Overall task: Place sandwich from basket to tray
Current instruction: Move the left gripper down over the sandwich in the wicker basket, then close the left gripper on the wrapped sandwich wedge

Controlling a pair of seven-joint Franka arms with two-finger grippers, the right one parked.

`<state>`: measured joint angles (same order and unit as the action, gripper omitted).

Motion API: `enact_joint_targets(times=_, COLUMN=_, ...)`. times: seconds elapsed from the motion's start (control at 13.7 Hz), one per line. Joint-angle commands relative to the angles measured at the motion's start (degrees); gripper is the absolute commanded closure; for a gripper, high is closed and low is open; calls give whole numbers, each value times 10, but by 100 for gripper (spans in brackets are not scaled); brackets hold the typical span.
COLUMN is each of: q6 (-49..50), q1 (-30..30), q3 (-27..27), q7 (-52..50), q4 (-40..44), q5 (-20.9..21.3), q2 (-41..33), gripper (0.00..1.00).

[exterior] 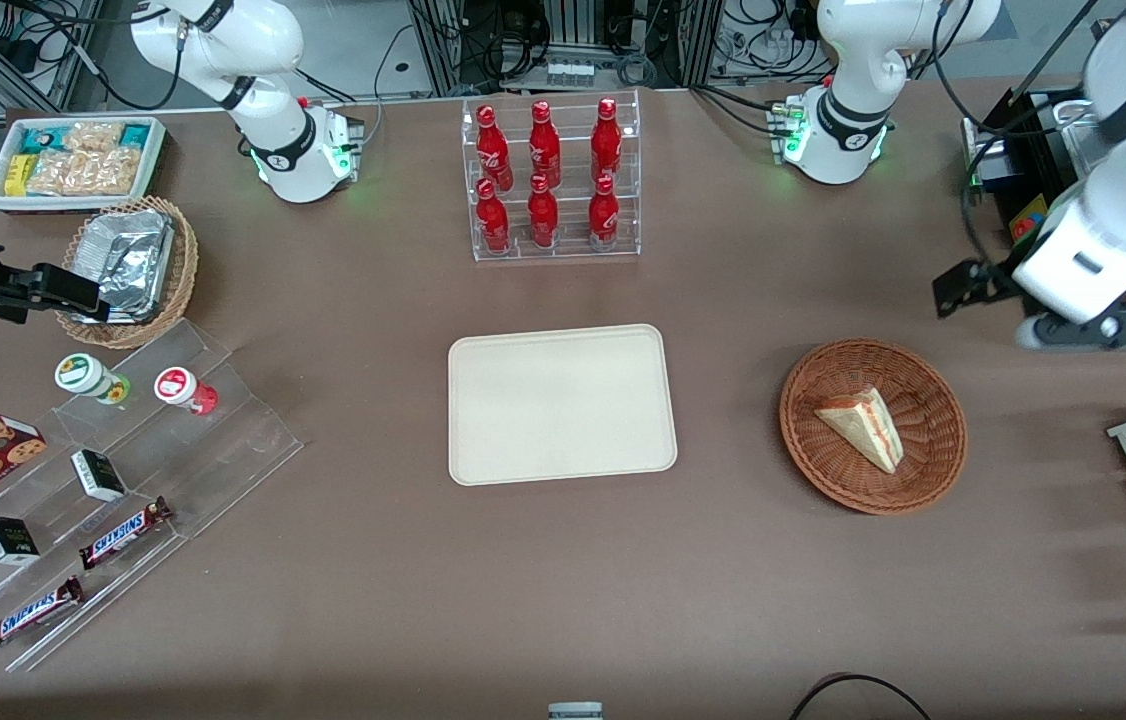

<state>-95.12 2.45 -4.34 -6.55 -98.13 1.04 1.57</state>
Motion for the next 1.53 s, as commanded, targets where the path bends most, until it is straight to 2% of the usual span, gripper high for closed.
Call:
enact_joint_targets(times=0.0, q6=-84, q1=-1, q3=10, q7=-14, q4=-82, q5=4, q2=-10, gripper=0)
enact_joint_targets(times=0.15, q6=-154, q1=-1, q3=19, q7=-56, q4=-124, q5=3, q2=3, gripper=0)
enact_joint_targets(times=0.36, q6=-274, q1=-1, q3=19, q7=-180, q4=-187, q5=4, q2=31, gripper=0)
enact_joint_targets(times=0.58, q6=-314, q1=0, q3=19, q7=-274, q4=-200, q5=4, q2=60, gripper=0)
enact_joint_targets(times=0.95, q6=-371, q1=1, q3=18, q7=-347, q4=-224, q5=4, q2=90, gripper=0)
enact_joint_targets(times=1.46, q6=-423, q1=4, q3=13, q7=-348, q4=-248, q5=1, q2=118, gripper=0)
